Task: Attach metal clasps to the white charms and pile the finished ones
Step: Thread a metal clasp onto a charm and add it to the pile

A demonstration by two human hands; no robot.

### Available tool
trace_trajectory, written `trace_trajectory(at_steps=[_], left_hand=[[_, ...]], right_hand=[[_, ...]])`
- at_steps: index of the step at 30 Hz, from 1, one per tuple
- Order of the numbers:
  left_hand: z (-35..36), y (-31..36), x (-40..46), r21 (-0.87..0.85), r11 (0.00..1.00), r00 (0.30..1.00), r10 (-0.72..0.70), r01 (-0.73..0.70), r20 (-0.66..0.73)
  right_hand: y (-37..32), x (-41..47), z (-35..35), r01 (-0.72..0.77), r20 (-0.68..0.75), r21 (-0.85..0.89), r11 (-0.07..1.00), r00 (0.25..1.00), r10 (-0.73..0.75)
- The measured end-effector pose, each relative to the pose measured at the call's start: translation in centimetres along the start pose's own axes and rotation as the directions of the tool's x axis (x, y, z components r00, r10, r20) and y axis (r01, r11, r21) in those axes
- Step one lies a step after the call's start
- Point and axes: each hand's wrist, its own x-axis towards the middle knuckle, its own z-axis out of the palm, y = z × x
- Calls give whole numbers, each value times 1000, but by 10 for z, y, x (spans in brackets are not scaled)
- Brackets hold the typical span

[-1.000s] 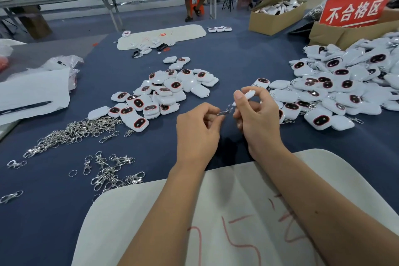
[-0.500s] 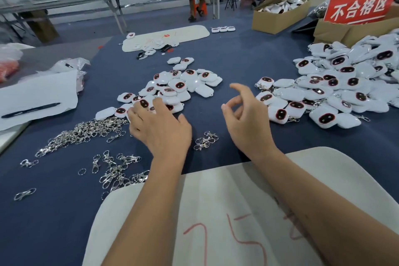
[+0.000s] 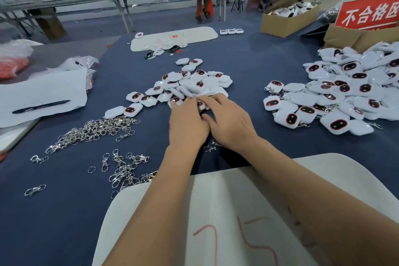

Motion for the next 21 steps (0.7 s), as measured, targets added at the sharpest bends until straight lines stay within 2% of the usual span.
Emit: trace_trajectory(at_steps=[4, 6, 8, 11, 14, 16, 18, 20, 21], left_hand=[[2, 12, 4, -57, 978, 971, 206, -201, 119], [3, 11, 3, -113, 961, 951, 268, -252, 152], [5, 6, 0, -175, 957, 964, 250, -232, 94], [6, -3, -6, -247, 959, 990, 143, -141, -11], [2, -9, -11, -234, 967, 994, 91, -102, -57], [-1, -16, -14, -199, 977, 994, 64, -81, -91], [-3, -24, -18, -112, 994, 996, 7, -18, -93], [-5, -30, -21, -91, 996, 998, -7, 2, -57], [-6, -32, -21, -141, 990, 999, -8, 2, -39]], right_hand=[[9, 0, -3, -139, -131, 190, 972, 977, 166], [11, 0, -8, -211, -176, 259, 943, 949, 260], [11, -2, -12, -260, -174, 321, 911, 929, 327], [11, -5, -17, -282, -144, 359, 890, 925, 351], [12, -8, -19, -277, -159, 386, 880, 920, 359], [14, -14, -20, -242, -182, 408, 880, 923, 339], [13, -20, -18, -184, -239, 342, 922, 931, 275], [9, -22, -16, -61, -240, 162, 985, 966, 99], [6, -22, -15, 18, -158, 88, 996, 987, -4]])
